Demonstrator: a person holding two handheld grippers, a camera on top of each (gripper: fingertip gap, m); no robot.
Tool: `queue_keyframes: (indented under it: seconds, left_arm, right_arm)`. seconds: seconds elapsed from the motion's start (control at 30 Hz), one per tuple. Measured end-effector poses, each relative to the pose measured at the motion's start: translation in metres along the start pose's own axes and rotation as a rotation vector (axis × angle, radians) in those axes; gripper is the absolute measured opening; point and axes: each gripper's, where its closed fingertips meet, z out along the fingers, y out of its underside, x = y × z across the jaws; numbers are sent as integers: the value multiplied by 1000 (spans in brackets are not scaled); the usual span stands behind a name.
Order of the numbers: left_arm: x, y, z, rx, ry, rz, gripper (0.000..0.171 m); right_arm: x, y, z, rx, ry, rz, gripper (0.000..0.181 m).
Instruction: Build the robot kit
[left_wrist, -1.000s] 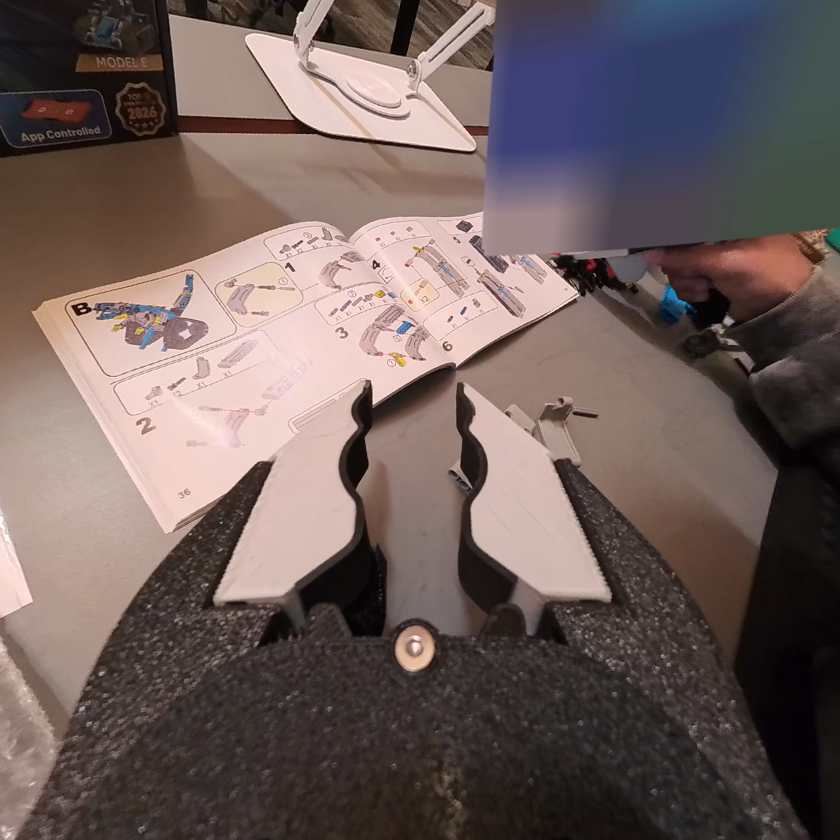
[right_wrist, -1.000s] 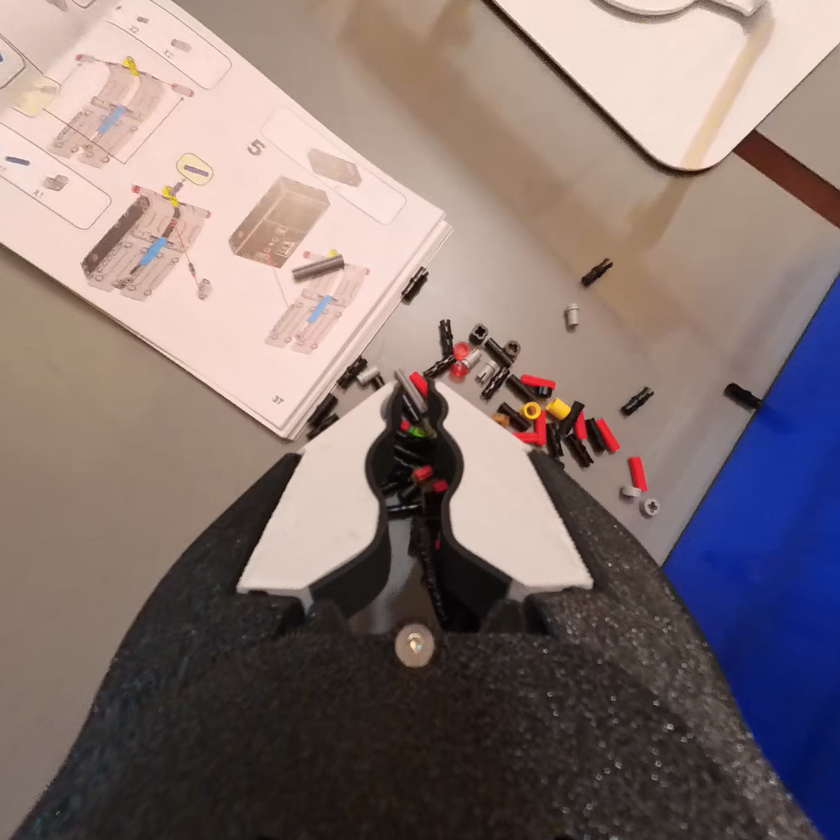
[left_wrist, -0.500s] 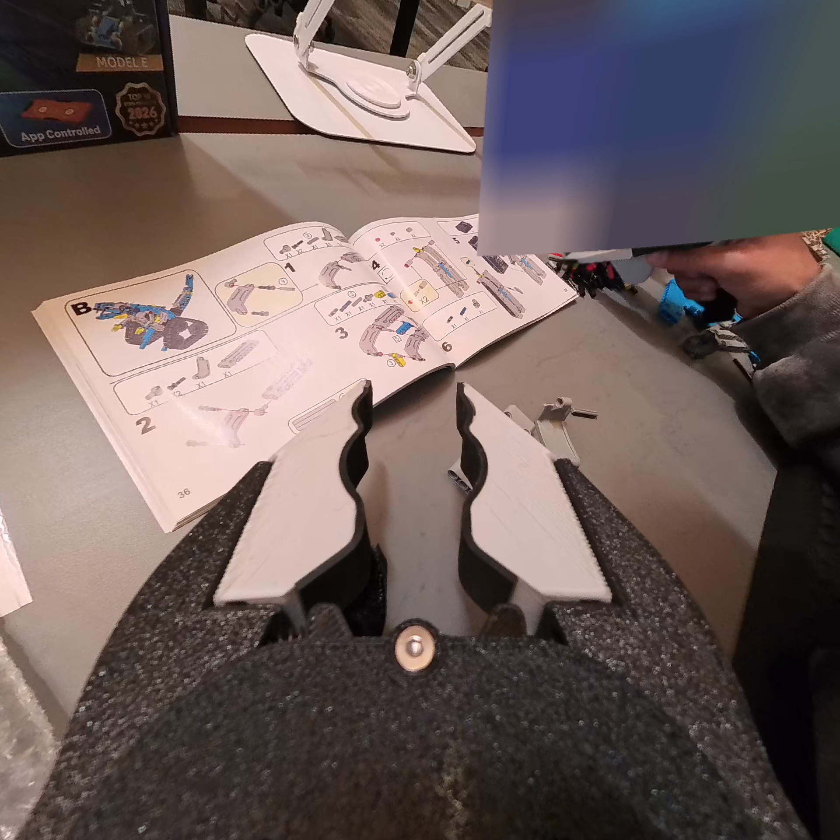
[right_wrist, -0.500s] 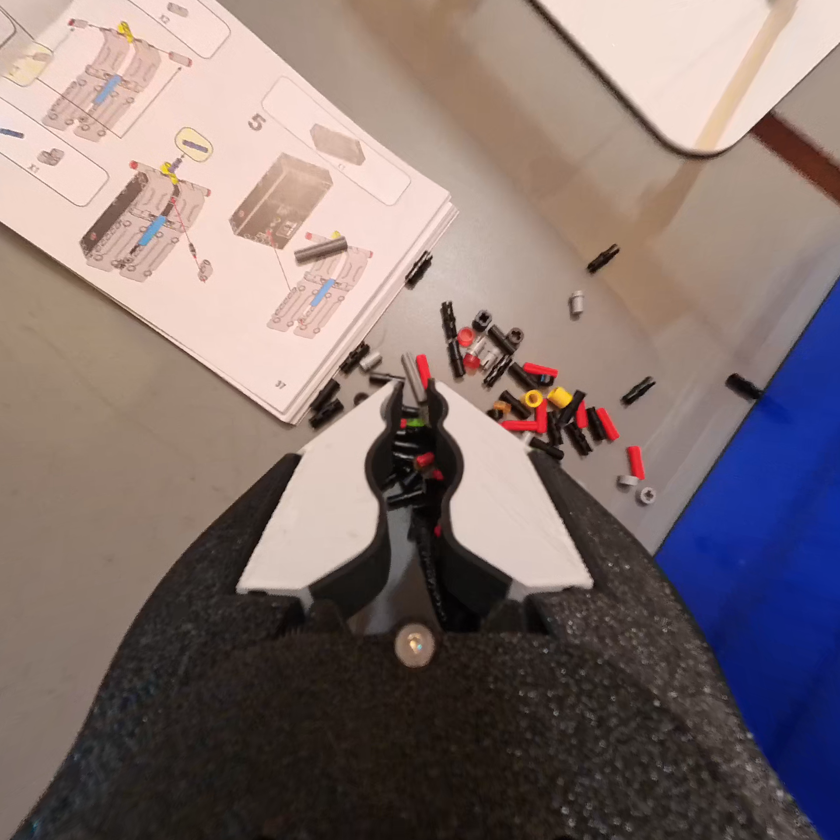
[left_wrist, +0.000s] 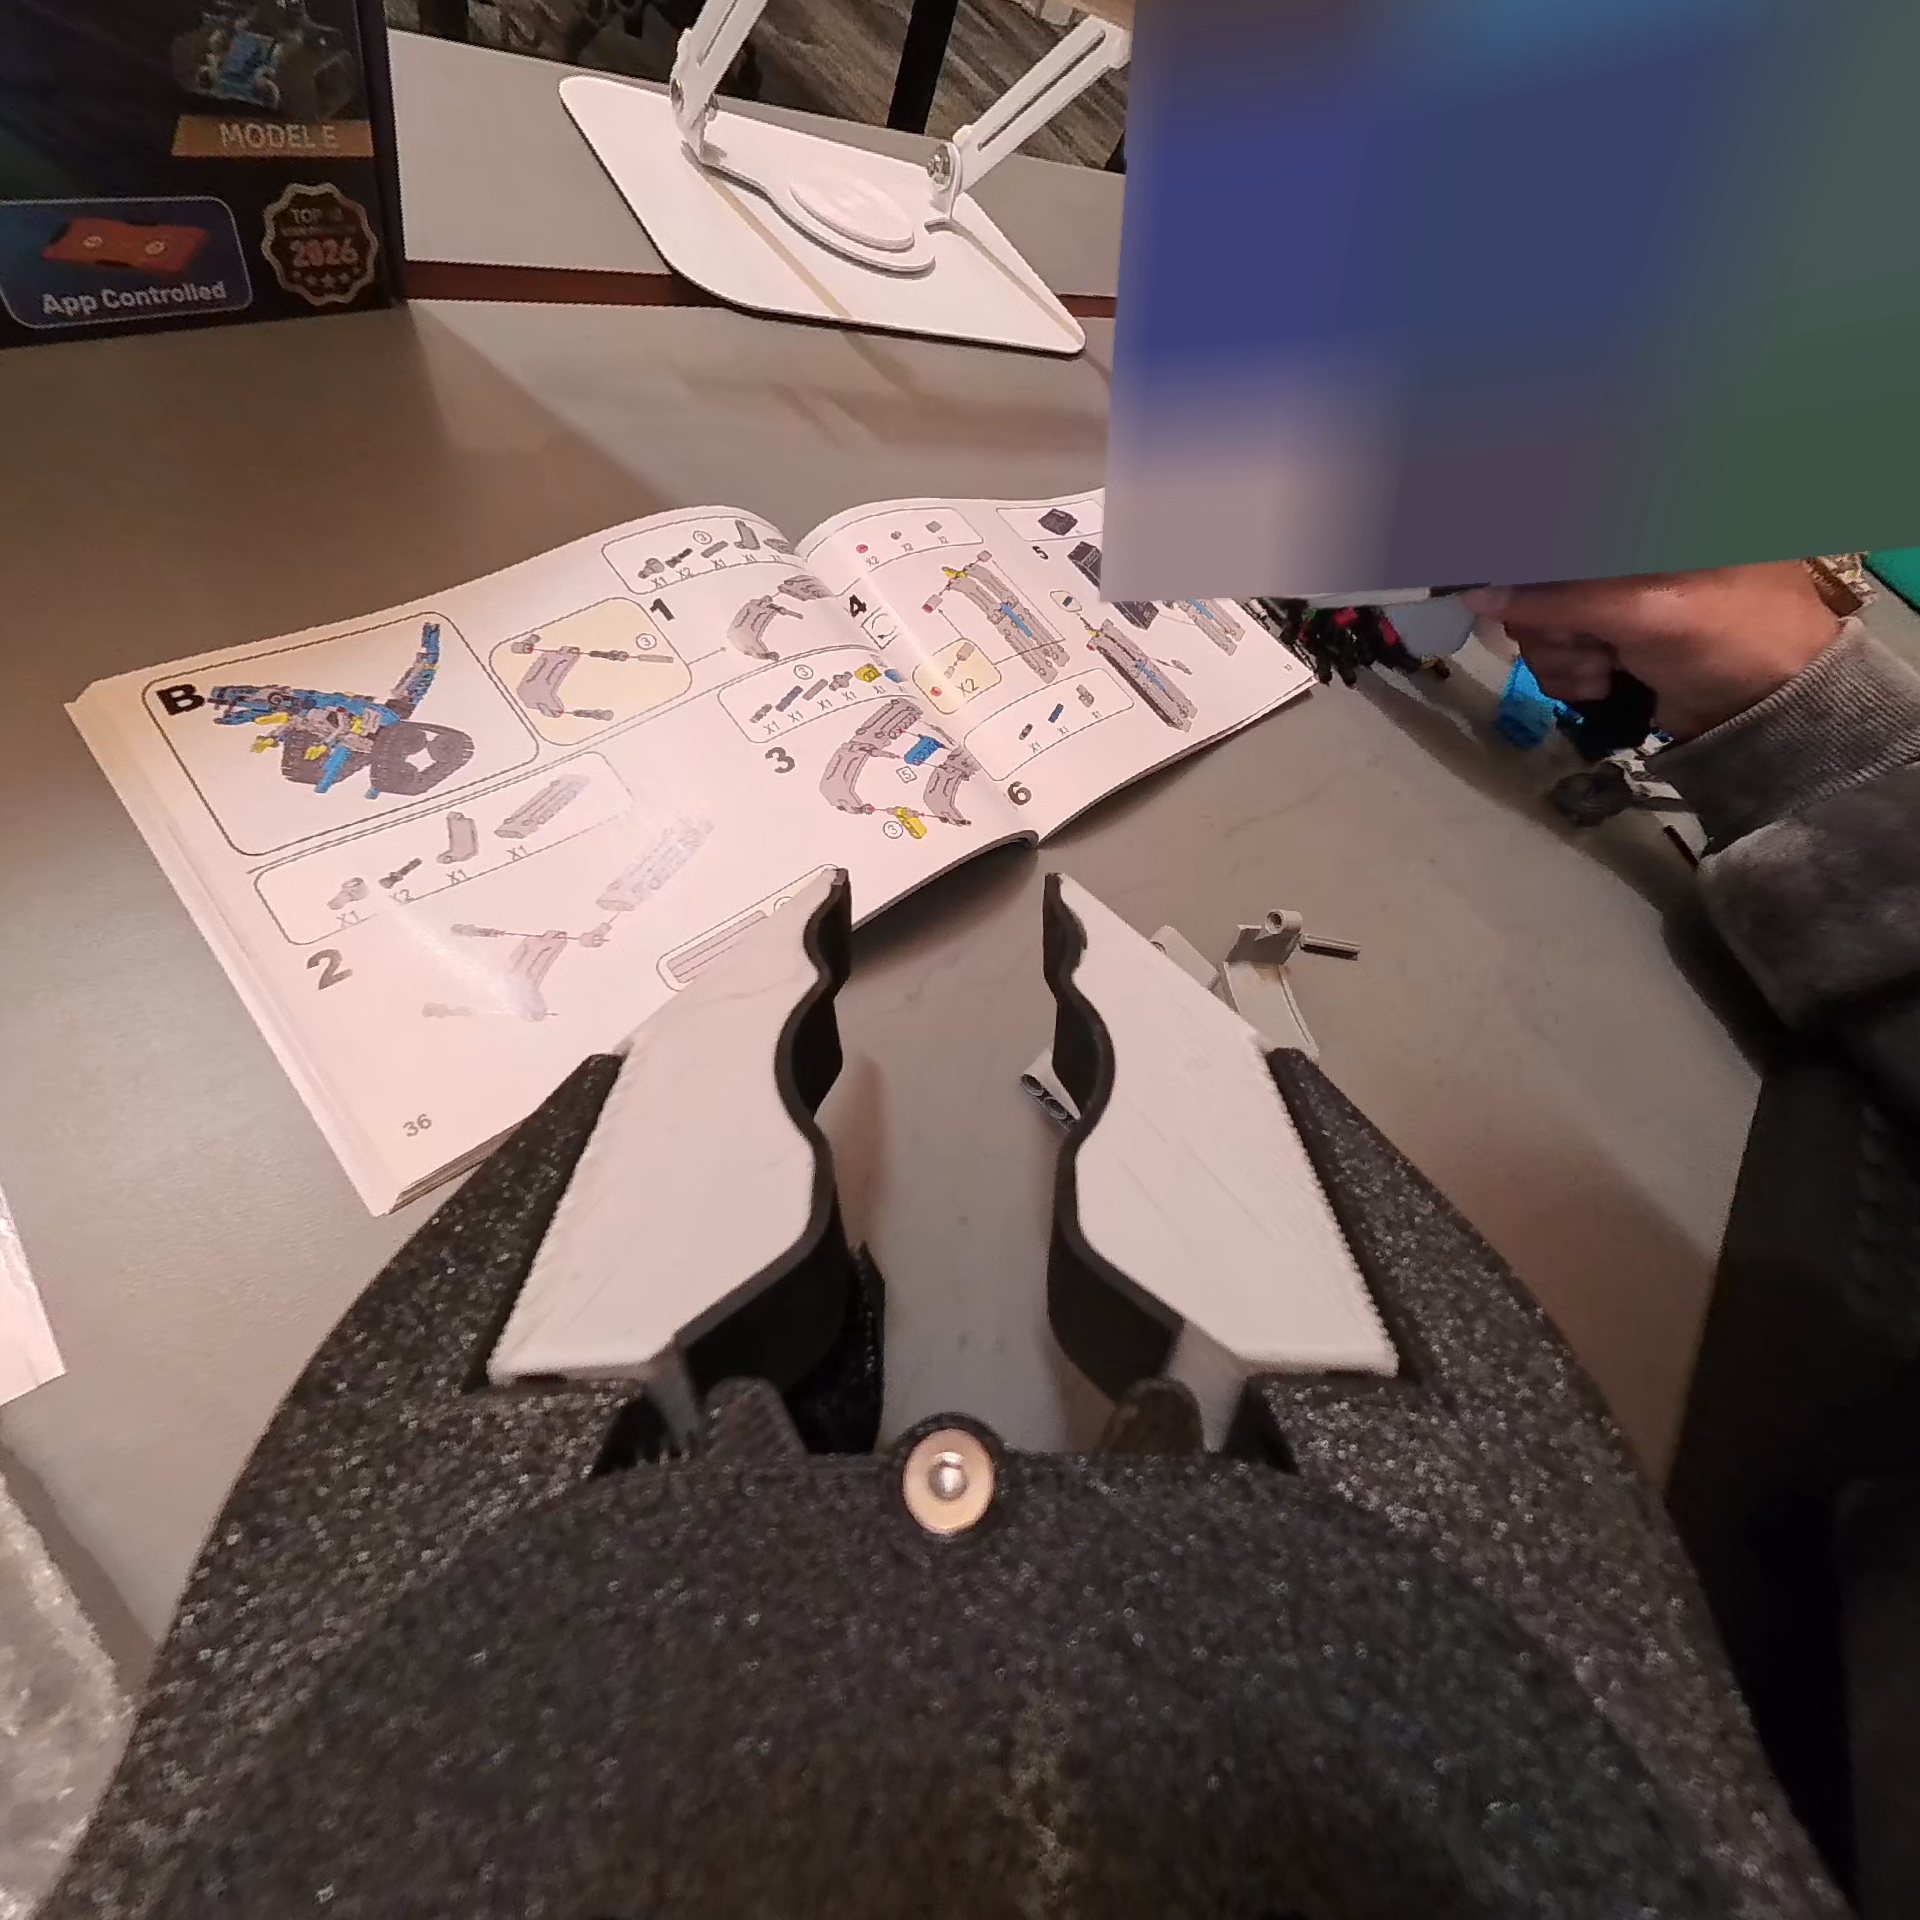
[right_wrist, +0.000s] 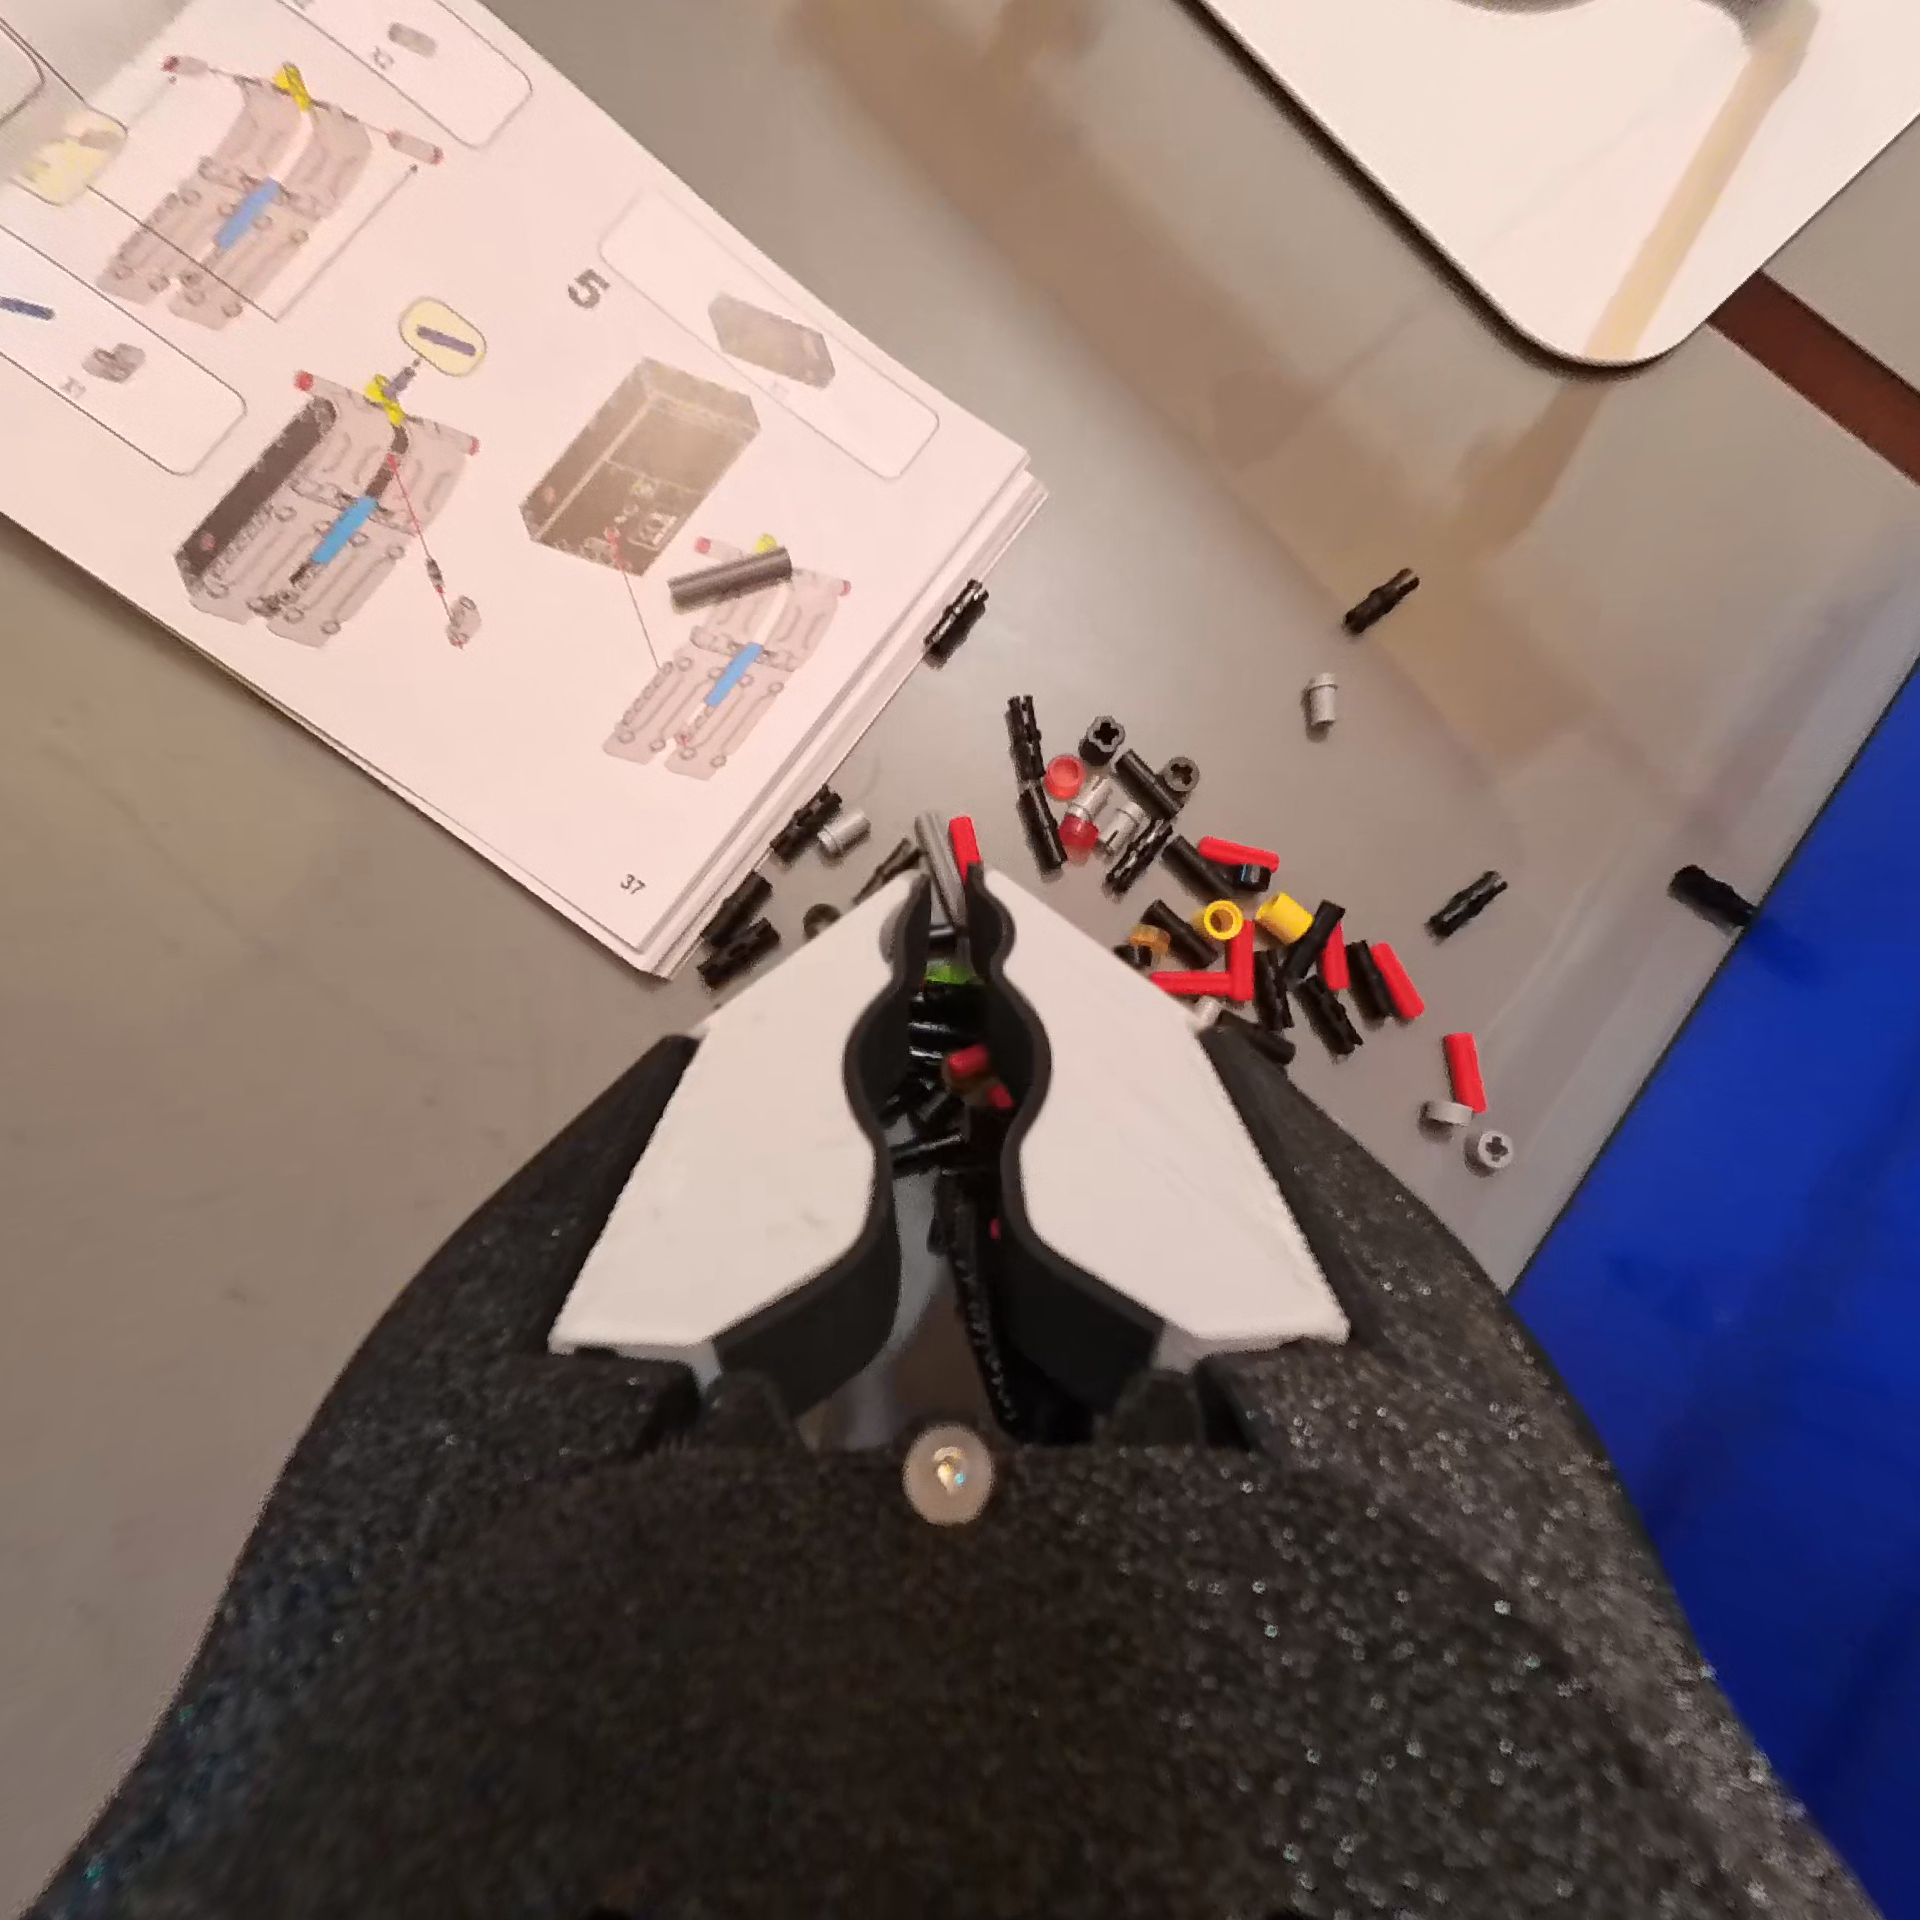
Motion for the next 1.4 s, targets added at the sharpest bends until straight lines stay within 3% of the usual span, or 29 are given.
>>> queue_keyframes:
  seconds: [0.6,0.77,1.07,1.4]
  left_arm:
    - [0,1,0,-5,6,-6,36]
    - [0,2,1,-8,8,-6,36]
    - [1,2,1,-6,12,-12,36]
    - [1,2,1,-7,13,-12,36]
  right_arm:
    - [3,1,-6,-56,103,-102,10]
    - [-7,-4,-3,-29,50,-82,10]
    - [-6,-2,-2,26,-104,130,12]
    - [-3,-2,4,-14,-16,45,8]
